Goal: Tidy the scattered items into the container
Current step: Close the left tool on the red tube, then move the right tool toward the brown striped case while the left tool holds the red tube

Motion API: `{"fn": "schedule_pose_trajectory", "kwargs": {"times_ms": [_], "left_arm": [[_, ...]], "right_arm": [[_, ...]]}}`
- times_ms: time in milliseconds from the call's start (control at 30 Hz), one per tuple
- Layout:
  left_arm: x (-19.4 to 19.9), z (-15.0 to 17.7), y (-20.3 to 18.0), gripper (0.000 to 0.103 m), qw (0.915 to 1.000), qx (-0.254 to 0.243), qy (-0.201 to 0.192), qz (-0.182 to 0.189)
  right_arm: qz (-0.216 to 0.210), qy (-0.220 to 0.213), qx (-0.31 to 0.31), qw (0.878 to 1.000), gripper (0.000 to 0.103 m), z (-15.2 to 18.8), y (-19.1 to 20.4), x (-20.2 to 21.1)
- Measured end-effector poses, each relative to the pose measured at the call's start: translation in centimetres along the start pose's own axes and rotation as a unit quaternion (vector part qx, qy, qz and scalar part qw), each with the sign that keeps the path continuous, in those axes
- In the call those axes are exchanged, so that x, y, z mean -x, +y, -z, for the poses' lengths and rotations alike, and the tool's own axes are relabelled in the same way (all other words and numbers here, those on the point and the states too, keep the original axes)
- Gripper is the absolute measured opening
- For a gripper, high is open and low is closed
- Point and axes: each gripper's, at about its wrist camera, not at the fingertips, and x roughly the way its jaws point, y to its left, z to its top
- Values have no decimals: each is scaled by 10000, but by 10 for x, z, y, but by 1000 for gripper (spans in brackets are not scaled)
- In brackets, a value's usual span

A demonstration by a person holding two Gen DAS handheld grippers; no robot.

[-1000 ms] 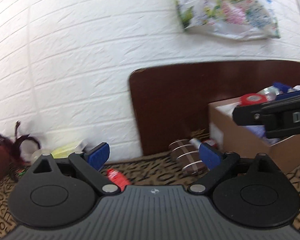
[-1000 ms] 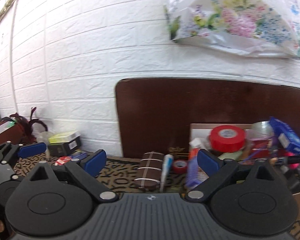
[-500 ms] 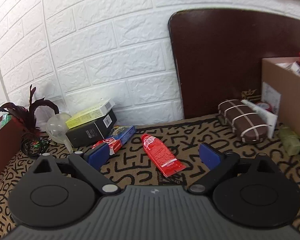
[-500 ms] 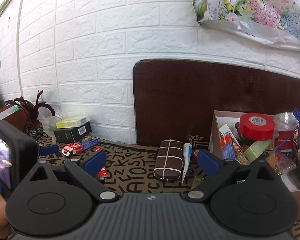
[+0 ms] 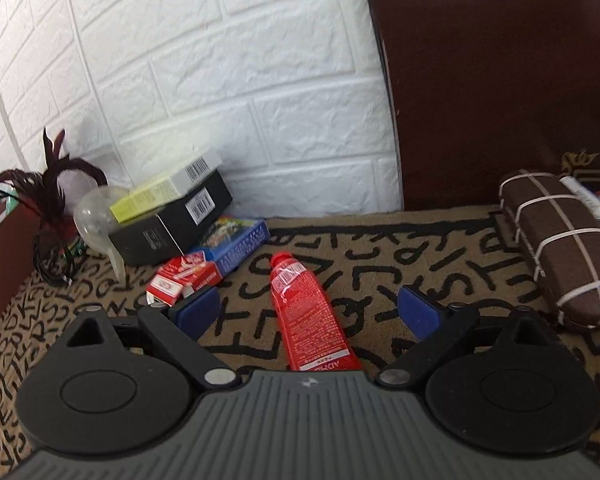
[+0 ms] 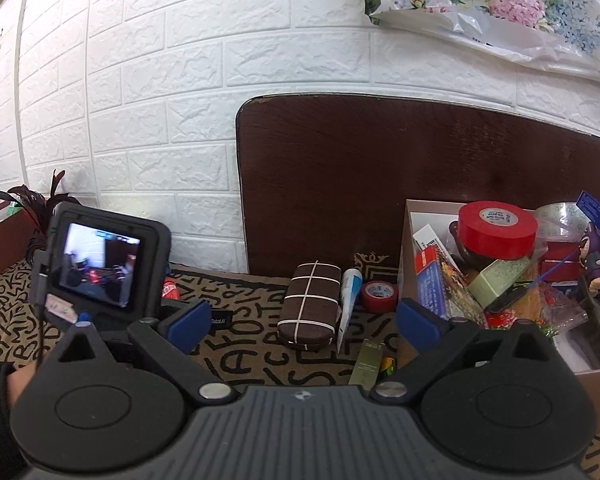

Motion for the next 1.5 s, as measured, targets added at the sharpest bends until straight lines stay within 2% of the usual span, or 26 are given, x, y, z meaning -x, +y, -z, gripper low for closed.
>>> {"fn": "schedule_pose_trajectory", "kwargs": {"times_ms": [67,200,267,300,333,367,400,533,633,900,1033,1133,1200,1233,1267,1333,1433,1467,1500], "left_arm": [[-6,2,-5,98,9999,-43,138,-95],[-4,5,-12,99,9991,-216,33,-365],[-1,9,-11,93,9993,-197,20,-324],[1,11,-10,77,9995,-194,10,-245],[3,12,-7,46,9997,-164,25,-169],[4,13,-3,34,9999,-68,94,-120],[5,14,1,24,9998,-12,116,-140],[8,20,20,15,9999,65,64,-134],[15,23,41,10,9996,296,-27,2],[22,37,94,8,9966,582,-194,558],[30,46,104,8,9925,555,-442,995],[40,50,104,9,9904,360,-619,1180],[45,51,103,9,9884,337,-676,1317],[47,46,93,9,9876,334,-705,1359],[49,45,92,9,9867,330,-737,1409],[50,41,90,9,9855,282,-793,1472],[48,42,88,9,9840,188,-889,1532],[48,42,89,9,9835,171,-912,1552],[48,43,89,9,9831,177,-917,1575]], "right_arm": [[-2,-9,-36,10000,101,0,-4,0],[-42,-18,-78,10000,101,1,-11,0],[-32,-40,-65,10000,101,1,-13,0],[-34,-54,-67,10000,101,1,-13,0],[-42,-69,-72,9999,101,1,-14,-1],[-52,-75,-69,9999,101,1,-14,-1],[-63,-74,-68,9999,101,1,-14,-1],[-99,-141,-138,9998,100,3,-12,1],[-139,-149,-181,9996,100,4,-10,0],[-332,-87,-141,9993,99,12,6,-4],[-104,121,57,9999,99,22,13,-28],[266,154,725,9969,99,28,34,-41],[423,182,954,9944,99,33,43,-46],[356,178,907,9951,89,35,43,-46],[284,232,770,9964,72,37,42,-48],[372,350,638,9966,69,41,40,-58],[741,447,475,9951,64,46,35,-71],[884,452,459,9940,58,47,35,-76],[1045,494,542,9918,57,48,37,-81]]}}
